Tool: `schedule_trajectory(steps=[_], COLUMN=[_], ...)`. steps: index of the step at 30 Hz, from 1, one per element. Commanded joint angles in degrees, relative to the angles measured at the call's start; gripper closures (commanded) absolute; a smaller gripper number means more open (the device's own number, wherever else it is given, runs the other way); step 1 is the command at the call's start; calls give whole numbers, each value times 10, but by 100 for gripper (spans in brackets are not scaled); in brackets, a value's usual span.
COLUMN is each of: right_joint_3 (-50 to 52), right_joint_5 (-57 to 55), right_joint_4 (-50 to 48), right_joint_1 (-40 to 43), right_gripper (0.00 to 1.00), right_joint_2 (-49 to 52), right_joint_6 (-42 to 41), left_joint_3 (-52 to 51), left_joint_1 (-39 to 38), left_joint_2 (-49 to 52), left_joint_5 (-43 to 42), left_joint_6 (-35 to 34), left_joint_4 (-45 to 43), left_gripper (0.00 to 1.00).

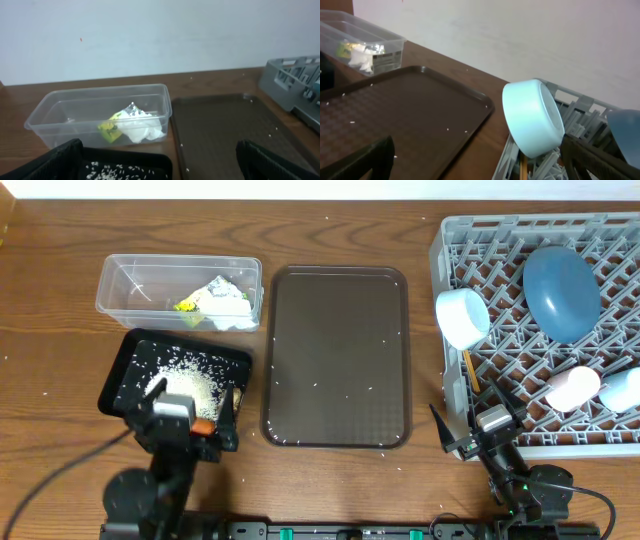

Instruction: Sort waste into correct bins and load items into the dishwasher rack

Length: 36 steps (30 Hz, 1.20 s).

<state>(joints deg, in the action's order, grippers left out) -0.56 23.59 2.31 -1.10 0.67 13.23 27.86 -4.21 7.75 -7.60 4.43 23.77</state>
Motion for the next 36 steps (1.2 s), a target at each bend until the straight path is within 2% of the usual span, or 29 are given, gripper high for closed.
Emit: schedule_trajectory(steps=[1,16,23,28,36], right_joint_3=[3,3,3,3,3], right_joint_5=[2,2,2,2,2], right_joint_4=[0,0,0,0,0], right_joint_1=[-6,-6,-6,-6,-6], right_gripper=[1,1,1,1,1], right_joint_2=[-4,-4,-4,-4,-4], right_joint_6=[5,5,5,5,5], left_joint_3=[-49,-181,-254,-276,-276], left_joint_1=[3,3,3,3,3], left_joint_2=[-62,-76,-76,-76,-76], left_joint_5=[-8,-5,-6,-5,-6], left_joint_6=[-19,-28,-28,-28,-28], left_joint_4=[-8,-71,-153,-208,-207], left_gripper=[2,2,2,2,2])
